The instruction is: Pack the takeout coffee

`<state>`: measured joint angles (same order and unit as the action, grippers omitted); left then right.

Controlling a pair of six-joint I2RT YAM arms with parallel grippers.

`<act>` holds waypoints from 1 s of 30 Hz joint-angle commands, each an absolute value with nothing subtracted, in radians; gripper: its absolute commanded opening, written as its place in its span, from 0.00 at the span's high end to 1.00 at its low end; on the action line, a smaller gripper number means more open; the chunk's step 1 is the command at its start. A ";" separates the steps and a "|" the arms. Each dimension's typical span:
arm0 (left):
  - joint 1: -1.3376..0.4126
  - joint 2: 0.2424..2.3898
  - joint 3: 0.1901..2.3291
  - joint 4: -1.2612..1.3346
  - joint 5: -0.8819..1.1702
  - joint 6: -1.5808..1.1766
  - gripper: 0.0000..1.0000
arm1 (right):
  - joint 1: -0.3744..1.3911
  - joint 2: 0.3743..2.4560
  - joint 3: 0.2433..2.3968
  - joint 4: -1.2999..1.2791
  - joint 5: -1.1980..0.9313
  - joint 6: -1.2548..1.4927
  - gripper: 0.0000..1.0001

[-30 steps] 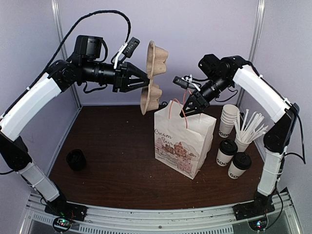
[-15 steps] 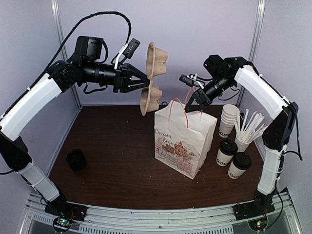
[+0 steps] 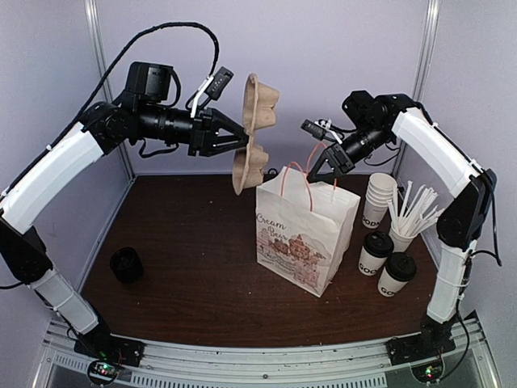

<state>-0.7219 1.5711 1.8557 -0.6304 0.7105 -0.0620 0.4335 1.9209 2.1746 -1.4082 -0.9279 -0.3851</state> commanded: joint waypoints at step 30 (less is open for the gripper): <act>-0.727 1.562 1.899 -0.690 0.654 -0.017 0.67 | 0.487 1.908 2.147 -1.372 -0.660 -0.395 0.83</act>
<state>-0.7219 1.5711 1.8591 -0.6716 0.6827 -0.0502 0.4587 1.9285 2.1521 -1.3720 -0.7101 -0.3721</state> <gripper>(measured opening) 0.336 0.215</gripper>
